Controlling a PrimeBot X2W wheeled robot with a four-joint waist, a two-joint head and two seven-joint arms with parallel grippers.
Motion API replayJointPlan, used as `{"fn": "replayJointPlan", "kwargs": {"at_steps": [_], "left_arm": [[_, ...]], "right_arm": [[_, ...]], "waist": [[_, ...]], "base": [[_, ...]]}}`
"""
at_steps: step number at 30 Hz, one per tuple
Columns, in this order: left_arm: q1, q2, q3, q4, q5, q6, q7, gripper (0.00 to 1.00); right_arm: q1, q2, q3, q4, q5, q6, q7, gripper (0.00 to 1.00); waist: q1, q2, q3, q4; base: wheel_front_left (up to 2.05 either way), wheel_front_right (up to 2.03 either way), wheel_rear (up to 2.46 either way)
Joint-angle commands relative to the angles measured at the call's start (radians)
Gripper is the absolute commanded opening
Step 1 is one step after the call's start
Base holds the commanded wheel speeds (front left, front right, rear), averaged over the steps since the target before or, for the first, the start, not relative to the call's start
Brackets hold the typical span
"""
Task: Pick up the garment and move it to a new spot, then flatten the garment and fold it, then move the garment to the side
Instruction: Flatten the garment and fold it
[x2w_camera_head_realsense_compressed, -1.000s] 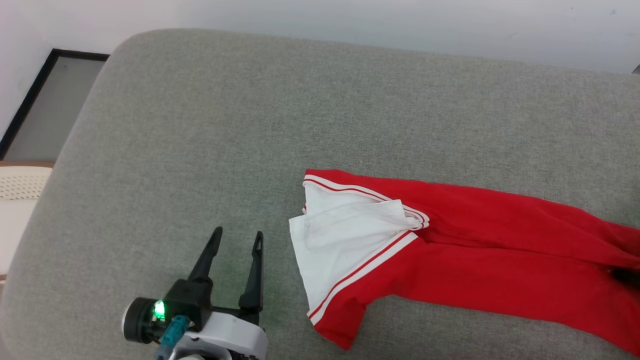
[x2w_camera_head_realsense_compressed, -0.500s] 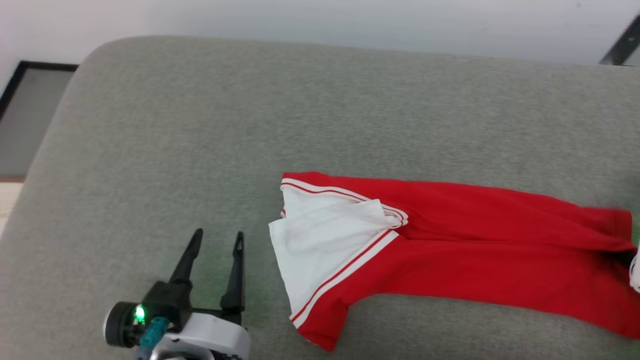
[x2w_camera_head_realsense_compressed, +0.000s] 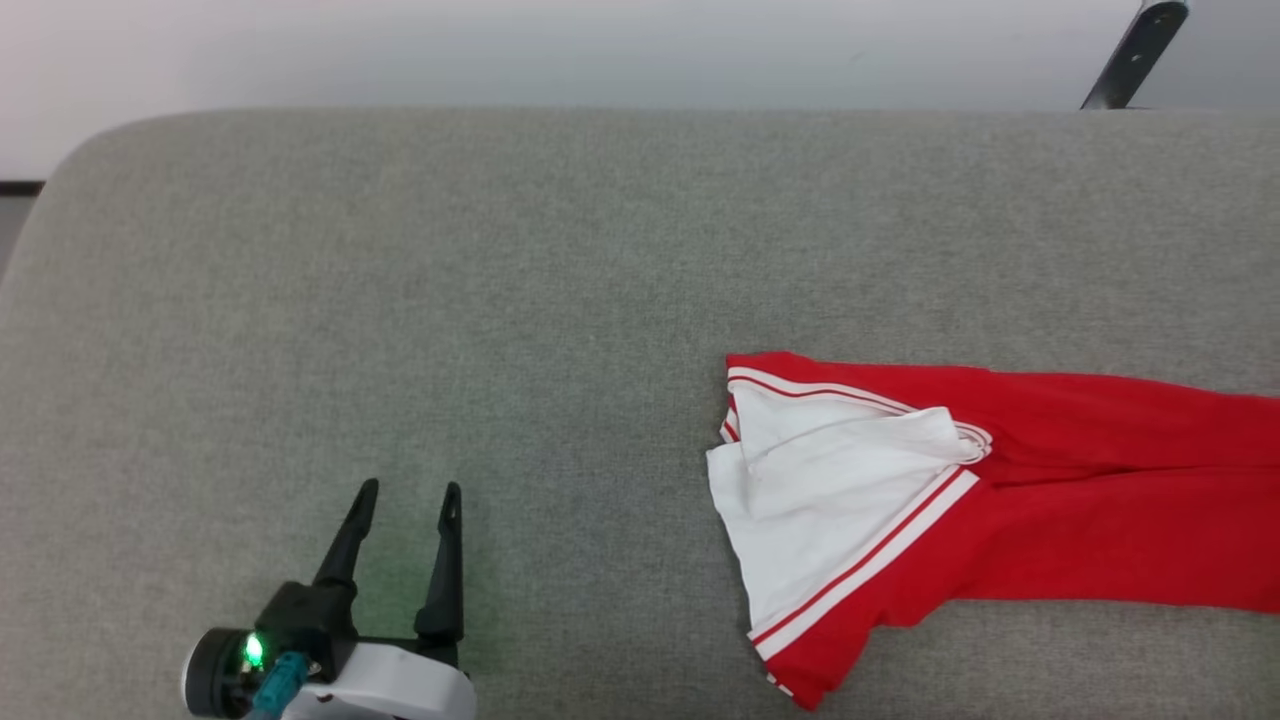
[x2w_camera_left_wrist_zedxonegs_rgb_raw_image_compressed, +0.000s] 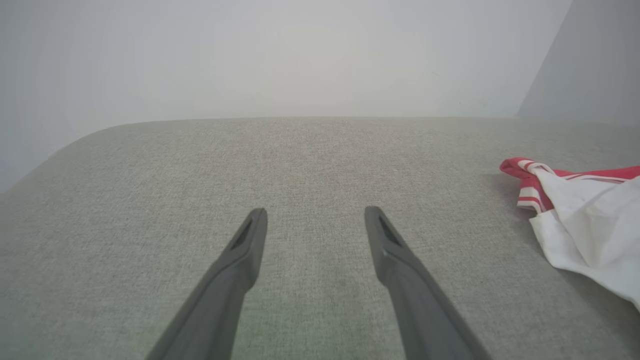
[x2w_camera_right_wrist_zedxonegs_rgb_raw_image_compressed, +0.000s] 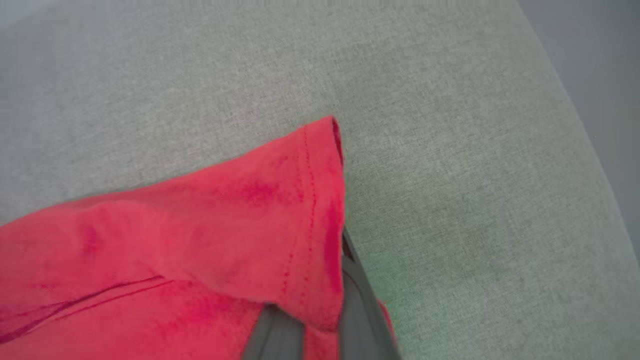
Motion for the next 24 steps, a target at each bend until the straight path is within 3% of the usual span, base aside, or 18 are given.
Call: {"fn": "replayJointPlan", "kwargs": {"at_steps": [1,10,12,18,24], "left_arm": [[0.016,-0.003,0.005,0.004,0.010,-0.005,-0.004,1.00],[0.035,-0.022,0.009,0.024,0.017,-0.018,-0.004,1.00],[0.035,-0.031,0.008,0.028,0.015,-0.027,-0.004,1.00],[0.028,-0.045,0.003,0.035,0.013,-0.037,-0.004,1.00],[0.008,-0.056,0.013,0.032,0.013,-0.044,-0.004,1.00]], "right_arm": [[0.009,0.004,0.025,-0.020,0.009,-0.002,-0.002,0.00],[0.048,0.095,0.232,-0.299,0.111,-0.001,0.060,0.00],[0.047,0.147,0.315,-0.407,0.151,-0.001,0.098,0.00],[0.015,0.221,0.457,-0.507,0.171,-0.001,0.127,0.00],[-0.038,0.286,0.592,-0.490,0.166,-0.001,0.121,0.00]], "waist": [[0.0000,-0.0001,-0.017,-0.010],[0.0000,-0.0001,-0.058,-0.010],[0.0000,-0.0001,-0.062,0.004],[0.0000,-0.0001,-0.052,0.038],[0.0000,-0.0001,-0.024,0.073]], "base": [[0.00,0.00,0.00],[0.00,0.00,0.00],[0.00,0.00,0.00],[0.00,0.00,0.00],[0.00,0.00,0.00]]}}
